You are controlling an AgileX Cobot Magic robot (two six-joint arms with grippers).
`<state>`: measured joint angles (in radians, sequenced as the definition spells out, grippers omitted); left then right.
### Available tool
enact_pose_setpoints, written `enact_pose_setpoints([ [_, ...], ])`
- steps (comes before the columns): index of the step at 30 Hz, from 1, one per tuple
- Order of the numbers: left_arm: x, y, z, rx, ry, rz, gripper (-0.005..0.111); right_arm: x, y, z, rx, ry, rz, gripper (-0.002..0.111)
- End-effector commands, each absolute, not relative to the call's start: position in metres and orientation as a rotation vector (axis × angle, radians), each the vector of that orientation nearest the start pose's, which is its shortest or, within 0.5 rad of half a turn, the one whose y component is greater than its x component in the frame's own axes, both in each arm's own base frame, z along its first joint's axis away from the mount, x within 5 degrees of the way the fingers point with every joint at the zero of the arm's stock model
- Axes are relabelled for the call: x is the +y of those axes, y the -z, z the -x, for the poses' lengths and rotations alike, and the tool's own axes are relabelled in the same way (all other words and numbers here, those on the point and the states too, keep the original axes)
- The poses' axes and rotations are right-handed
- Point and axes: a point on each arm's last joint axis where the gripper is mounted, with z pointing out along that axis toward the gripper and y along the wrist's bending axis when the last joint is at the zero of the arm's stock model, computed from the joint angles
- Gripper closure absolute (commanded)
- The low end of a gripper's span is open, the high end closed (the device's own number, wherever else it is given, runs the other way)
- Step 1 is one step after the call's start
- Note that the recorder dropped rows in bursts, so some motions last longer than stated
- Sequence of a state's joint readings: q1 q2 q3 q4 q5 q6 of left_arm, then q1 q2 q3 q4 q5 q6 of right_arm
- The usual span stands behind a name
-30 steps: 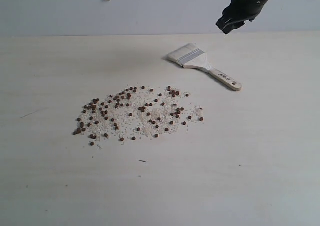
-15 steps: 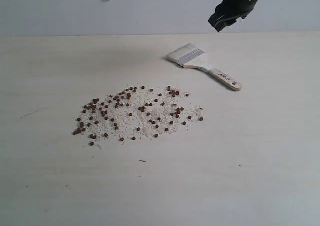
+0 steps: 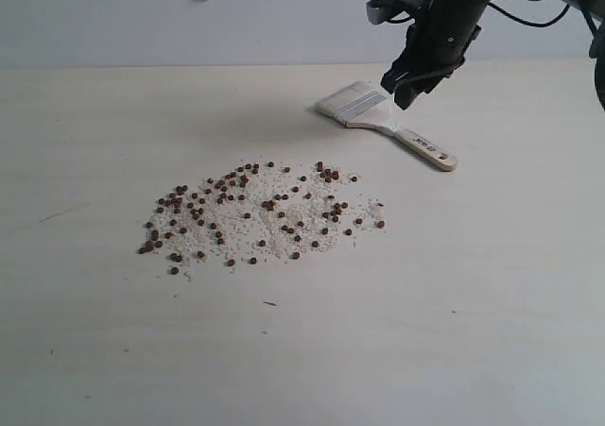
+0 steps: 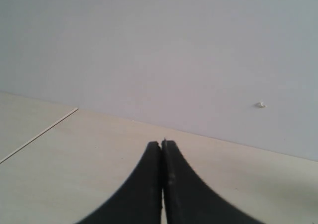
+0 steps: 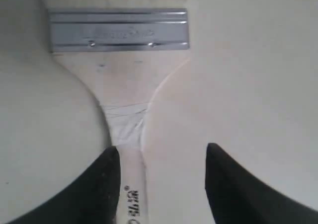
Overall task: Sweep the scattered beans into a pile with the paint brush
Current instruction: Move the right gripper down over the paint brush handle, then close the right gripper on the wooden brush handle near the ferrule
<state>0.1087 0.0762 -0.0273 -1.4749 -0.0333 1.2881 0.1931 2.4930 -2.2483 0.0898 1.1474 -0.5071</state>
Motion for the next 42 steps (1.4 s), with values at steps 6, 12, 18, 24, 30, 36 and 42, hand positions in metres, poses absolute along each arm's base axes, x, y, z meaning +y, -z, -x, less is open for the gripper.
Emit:
enact_pose_setpoints([
  [6,0.01,-0.217,-0.062,1.513,0.04,0.257,0.107,0.116,-0.143,-0.511,2.713,-0.163,1.011,0.058],
  [12,0.01,-0.217,-0.062,1.513,0.04,0.257,0.107,0.116,-0.136,-0.513,2.704,-0.158,1.003,0.058],
  [18,0.01,-0.217,-0.062,1.513,0.04,0.257,0.107,0.117,-0.122,-0.516,2.708,-0.165,0.995,0.058],
  [24,0.01,-0.217,-0.062,1.513,0.04,0.257,0.107,0.119,-0.114,-0.52,2.681,-0.182,0.964,0.058],
  [30,0.01,-0.217,-0.062,1.513,0.04,0.257,0.107,0.125,-0.105,-0.521,2.657,-0.115,1.014,0.058],
  [36,0.01,-0.217,-0.062,1.513,0.04,0.257,0.107,0.124,-0.105,-0.521,2.682,-0.099,0.97,0.062],
  [42,0.01,-0.217,-0.062,1.513,0.04,0.257,0.107,0.123,-0.104,-0.521,2.688,-0.087,0.97,0.09],
])
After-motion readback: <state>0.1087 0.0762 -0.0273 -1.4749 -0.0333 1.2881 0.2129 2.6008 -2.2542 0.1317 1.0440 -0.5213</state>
